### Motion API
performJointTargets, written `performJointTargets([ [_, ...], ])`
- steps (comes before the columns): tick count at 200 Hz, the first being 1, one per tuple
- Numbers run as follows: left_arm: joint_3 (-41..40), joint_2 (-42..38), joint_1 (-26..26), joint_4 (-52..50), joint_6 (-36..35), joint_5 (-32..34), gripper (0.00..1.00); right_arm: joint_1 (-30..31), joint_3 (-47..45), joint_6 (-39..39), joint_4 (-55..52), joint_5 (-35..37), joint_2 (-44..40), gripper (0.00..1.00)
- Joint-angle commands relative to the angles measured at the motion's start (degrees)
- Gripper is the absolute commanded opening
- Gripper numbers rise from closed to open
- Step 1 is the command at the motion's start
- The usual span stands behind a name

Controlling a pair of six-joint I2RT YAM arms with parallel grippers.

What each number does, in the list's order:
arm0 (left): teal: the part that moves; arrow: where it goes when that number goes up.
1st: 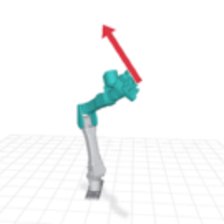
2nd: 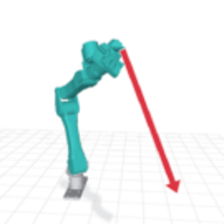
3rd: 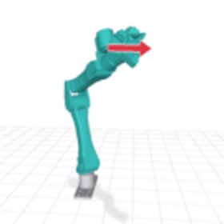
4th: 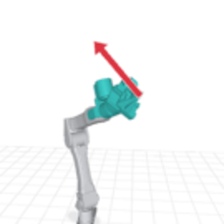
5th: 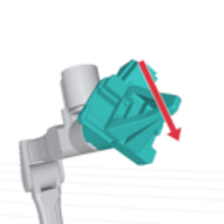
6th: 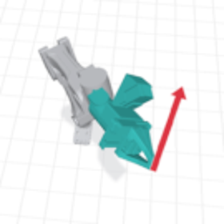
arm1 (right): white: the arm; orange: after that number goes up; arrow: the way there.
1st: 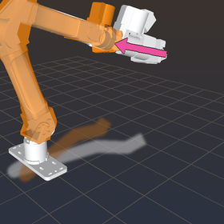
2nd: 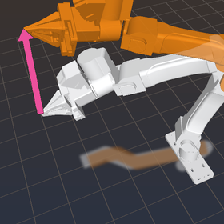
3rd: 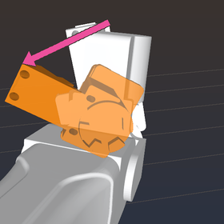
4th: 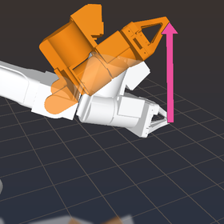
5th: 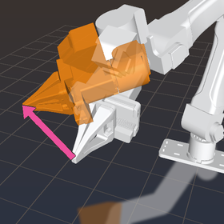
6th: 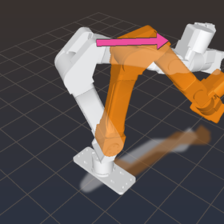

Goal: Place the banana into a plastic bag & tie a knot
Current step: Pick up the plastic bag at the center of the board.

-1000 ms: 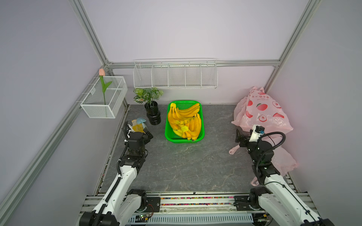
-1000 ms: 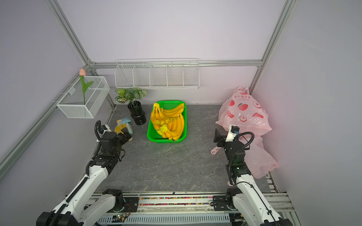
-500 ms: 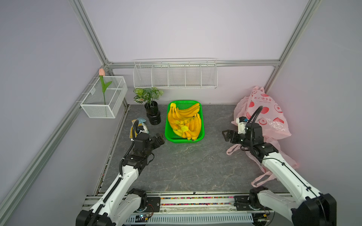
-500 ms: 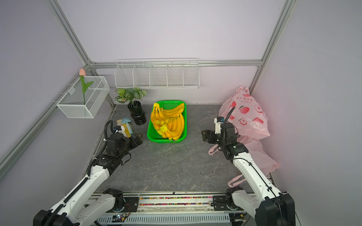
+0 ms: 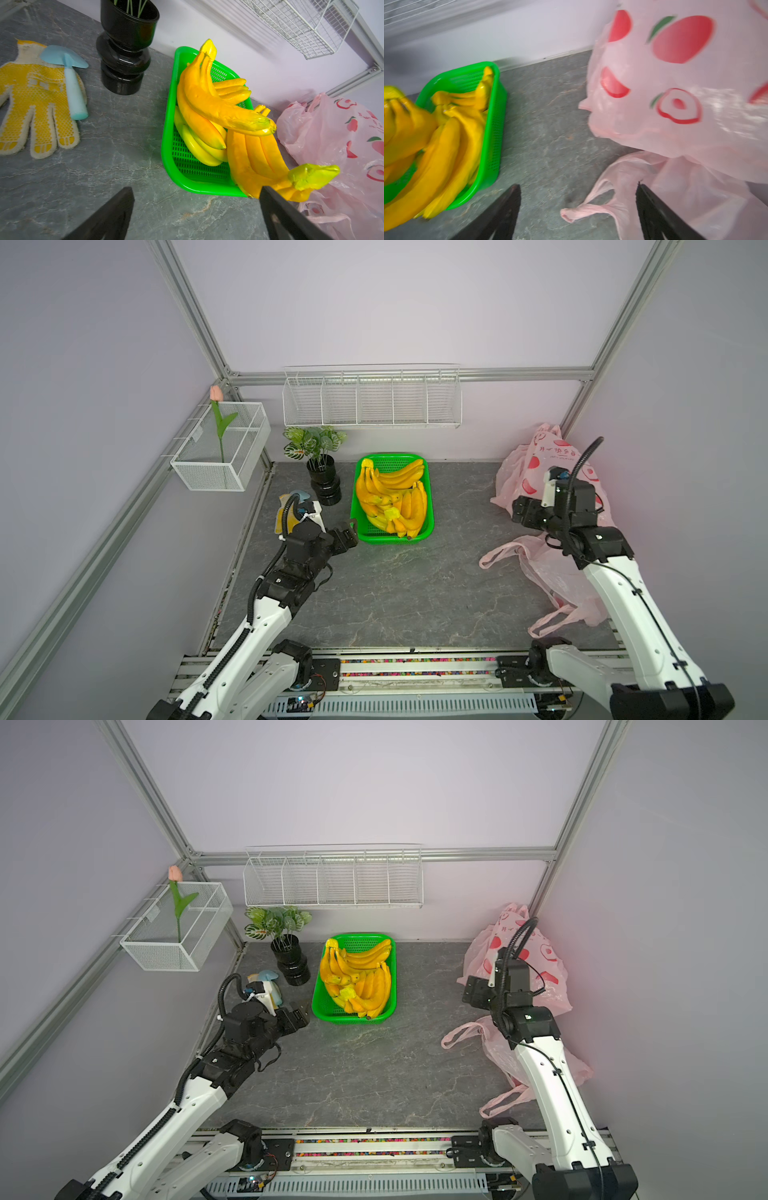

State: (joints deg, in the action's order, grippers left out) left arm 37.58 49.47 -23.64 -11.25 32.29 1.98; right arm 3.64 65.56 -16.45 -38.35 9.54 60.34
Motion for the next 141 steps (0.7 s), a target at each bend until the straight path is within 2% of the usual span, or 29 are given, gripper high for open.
performJointTargets([
  [1,1.5,0.6,-1.9,-0.7,-0.7,-0.2,0.97,-4.6,-0.9,-2.3,-4.7,2.0,-2.3,0.89],
  [33,1.6,1.9,-3.8,-0.6,-0.8,0.1,0.97,-7.9,-5.9,-6.7,-8.0,5.0,-7.8,0.89],
  [69,1.3,2.0,-4.0,-0.8,-0.7,0.5,0.98,-8.4,-14.6,-12.2,-9.8,2.5,-13.6,0.89],
  [88,1.2,1.7,-4.1,-0.9,-0.8,0.4,0.97,-8.5,-22.4,-14.7,-6.2,-2.4,-15.0,0.89],
  [120,1.8,1.7,-4.6,-1.1,-1.1,-0.6,0.97,-8.0,-30.5,-17.5,4.5,-14.7,-11.6,0.89],
  [141,2.5,1.2,-5.8,-1.6,-1.7,-0.6,0.97,-4.6,-31.7,-17.9,9.8,-16.8,-7.5,0.89],
])
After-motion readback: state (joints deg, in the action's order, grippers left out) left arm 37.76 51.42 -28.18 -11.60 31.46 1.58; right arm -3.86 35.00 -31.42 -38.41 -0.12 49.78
